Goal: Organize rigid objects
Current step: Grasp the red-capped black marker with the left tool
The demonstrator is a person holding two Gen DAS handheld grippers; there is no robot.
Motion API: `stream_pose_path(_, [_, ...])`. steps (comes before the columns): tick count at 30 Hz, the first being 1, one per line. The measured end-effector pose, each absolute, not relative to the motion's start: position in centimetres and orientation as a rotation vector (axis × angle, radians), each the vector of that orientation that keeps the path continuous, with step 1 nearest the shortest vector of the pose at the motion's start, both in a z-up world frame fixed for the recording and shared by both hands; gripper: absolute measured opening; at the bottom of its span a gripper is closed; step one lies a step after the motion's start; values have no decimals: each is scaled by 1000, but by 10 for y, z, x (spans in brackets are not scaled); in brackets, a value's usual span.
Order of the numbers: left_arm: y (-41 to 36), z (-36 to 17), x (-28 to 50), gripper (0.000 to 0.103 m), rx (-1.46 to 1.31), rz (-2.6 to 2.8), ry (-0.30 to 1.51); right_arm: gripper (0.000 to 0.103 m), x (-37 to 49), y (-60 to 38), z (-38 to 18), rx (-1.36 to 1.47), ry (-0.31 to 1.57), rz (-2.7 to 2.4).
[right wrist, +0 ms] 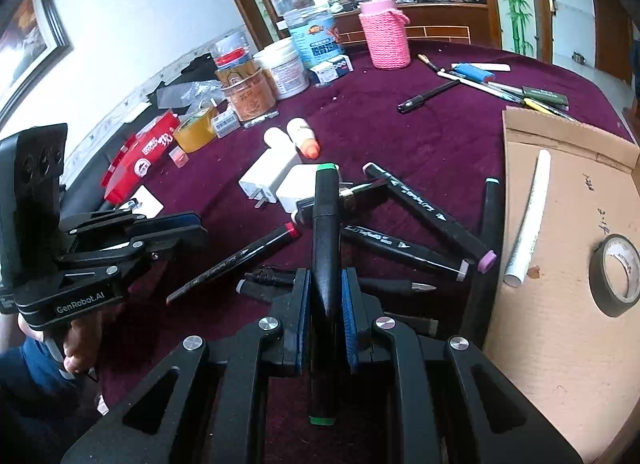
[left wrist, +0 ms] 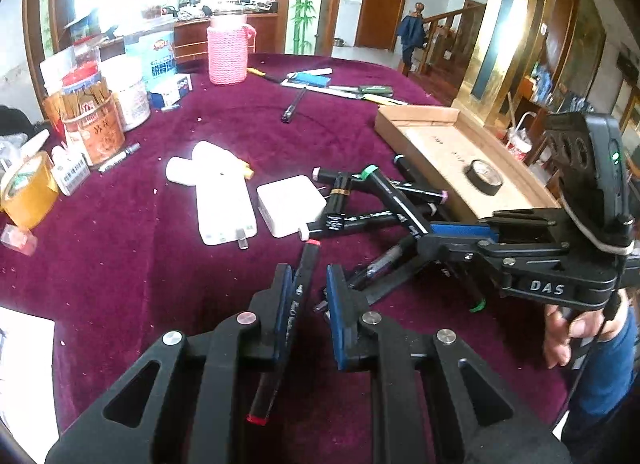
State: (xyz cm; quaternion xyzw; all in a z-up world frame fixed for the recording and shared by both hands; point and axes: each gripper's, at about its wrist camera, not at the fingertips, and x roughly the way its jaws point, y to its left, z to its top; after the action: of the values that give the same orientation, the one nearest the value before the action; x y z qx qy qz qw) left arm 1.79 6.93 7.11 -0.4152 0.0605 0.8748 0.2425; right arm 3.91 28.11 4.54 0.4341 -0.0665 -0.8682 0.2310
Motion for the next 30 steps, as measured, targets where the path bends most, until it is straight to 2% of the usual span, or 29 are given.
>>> stream_pose_path(6, [76,53,17,19,-1246,2309,386,14,38,281,46,1197,-188,-2384])
stream_pose_path(8, [76,49,15,19,-1266,2291,403,14,38,281,45,1200,-189,-2382])
stream_pose_path(10, [80,41,11,34,-1313,2234,418,14,37,282,44,1204,-191,-2380])
stream_pose_path(11, [82,38,9,45,-1329,2223,435,14,37,282,44,1204,-193,-2379])
stream_pose_path(14, [92,25,8,48,-1341,2227,525,14,37,283,44,1205,-198,-2381])
stream_pose_path(16, [95,23,8,47,-1311,2255,531,14,37,283,43,1208,-200,-2379])
stream_pose_path(18, [98,24,10,12,-1303,2248,527,14,37,283,43,1208,-202,-2377])
stream_pose_path(21, [101,25,15,12,-1277,2283,560,14,36,285,43,1203,-220,-2380])
stream_pose_path(24, [97,30,17,12,-1270,2292,517,14,36,287,44,1195,-242,-2379])
stream_pose_path(30, [89,64,14,12,-1170,2323,308,14,37,292,48,1171,-278,-2383])
